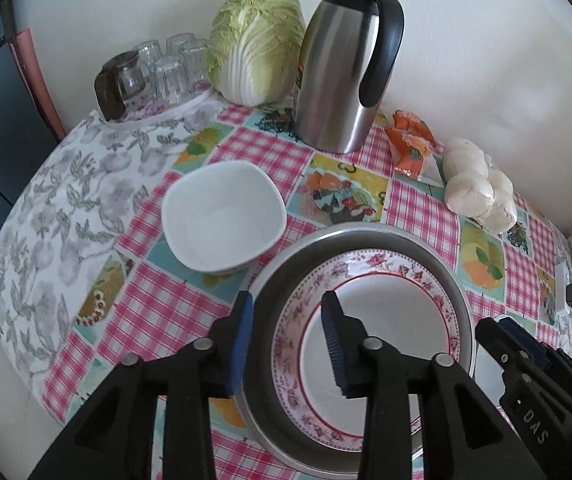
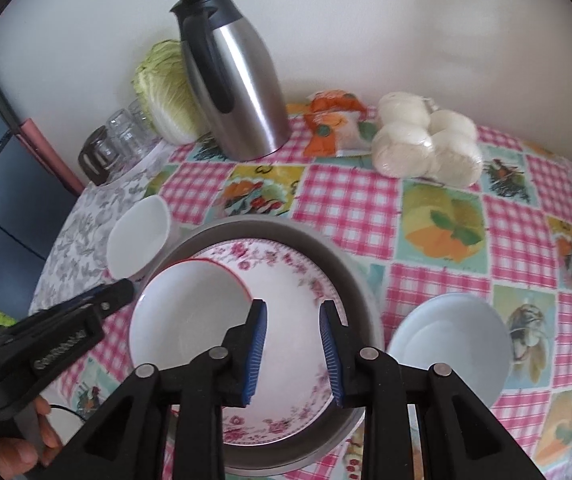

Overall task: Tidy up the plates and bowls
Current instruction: 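Lower the red-rimmed bowl onto the plate in the basin and open the right gripper, then move the right gripper toward the white square MAX bowl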

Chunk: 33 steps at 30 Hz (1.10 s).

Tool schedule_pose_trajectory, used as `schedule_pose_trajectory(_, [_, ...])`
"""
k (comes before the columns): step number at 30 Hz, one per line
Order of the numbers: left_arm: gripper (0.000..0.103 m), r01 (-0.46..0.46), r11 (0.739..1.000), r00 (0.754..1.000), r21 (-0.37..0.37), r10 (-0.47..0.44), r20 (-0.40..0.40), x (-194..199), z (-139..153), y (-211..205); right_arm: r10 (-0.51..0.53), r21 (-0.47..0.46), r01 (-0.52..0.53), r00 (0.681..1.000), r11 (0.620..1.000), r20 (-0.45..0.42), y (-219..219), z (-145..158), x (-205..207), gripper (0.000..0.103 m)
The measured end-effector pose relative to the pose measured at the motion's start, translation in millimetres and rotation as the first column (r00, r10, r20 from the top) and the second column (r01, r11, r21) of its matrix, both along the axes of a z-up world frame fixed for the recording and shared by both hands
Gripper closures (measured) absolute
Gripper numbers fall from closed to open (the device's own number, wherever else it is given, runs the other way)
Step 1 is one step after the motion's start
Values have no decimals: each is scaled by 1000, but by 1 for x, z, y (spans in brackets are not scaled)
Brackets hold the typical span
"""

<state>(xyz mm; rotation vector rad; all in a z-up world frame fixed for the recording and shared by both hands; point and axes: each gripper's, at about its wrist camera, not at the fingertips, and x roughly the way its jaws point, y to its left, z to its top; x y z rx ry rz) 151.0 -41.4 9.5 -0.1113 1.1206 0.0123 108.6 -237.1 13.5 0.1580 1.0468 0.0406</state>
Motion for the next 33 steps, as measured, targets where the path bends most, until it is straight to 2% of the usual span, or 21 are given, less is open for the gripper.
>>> schedule_pose_trajectory(1, [57,5,1000,1000,4,-5,5,0,2,1,-10,-12,10,1000,1000,2,-1,1,0,70])
schedule_pose_trajectory(3, [43,14,1000,1000,11,-14,18,0,6,3,-26,-23,26,1000,999,3,-2,2,0,60])
schedule_pose_trajectory(4, [42,20,1000,999,17,-21,25,0,8,3,-34,-28,35,999,999,6,-3,3,0,50])
schedule_pose_trajectory(5, [40,25,999,999,24,-26,28,0,10,3,-43,-36,43,999,998,13,-3,4,0,46])
schedule_pose_trajectory(8, [31,40,998,999,43,-42,34,1,14,8,-62,-61,63,998,996,22,-3,6,0,42])
schedule_pose_trajectory(12, [30,42,999,999,16,-43,31,3,14,17,-95,-87,97,995,991,24,-5,6,2,34])
schedule_pose_trajectory(13, [27,44,999,999,7,-45,28,4,14,19,-101,-91,103,995,991,23,-5,6,3,31])
schedule_pose_trajectory(14, [18,48,999,999,4,-48,25,5,13,21,-110,-93,111,994,989,21,-6,5,3,28])
schedule_pose_trajectory(15, [16,52,999,998,4,-52,24,5,12,23,-116,-92,117,993,989,19,-6,5,4,27])
schedule_pose_trajectory(22, [14,22,1000,999,-15,-21,45,12,14,44,-141,-96,144,989,985,37,0,6,6,12])
schedule_pose_trajectory(26, [10,-16,1000,998,7,16,58,19,14,58,-142,-98,145,989,985,36,7,4,9,5])
schedule_pose_trajectory(29, [9,-32,999,998,23,30,63,25,13,66,-144,-90,148,988,985,47,13,6,11,2])
schedule_pose_trajectory(33, [9,-53,999,996,3,53,76,34,12,80,-155,-76,160,985,984,70,20,7,14,0])
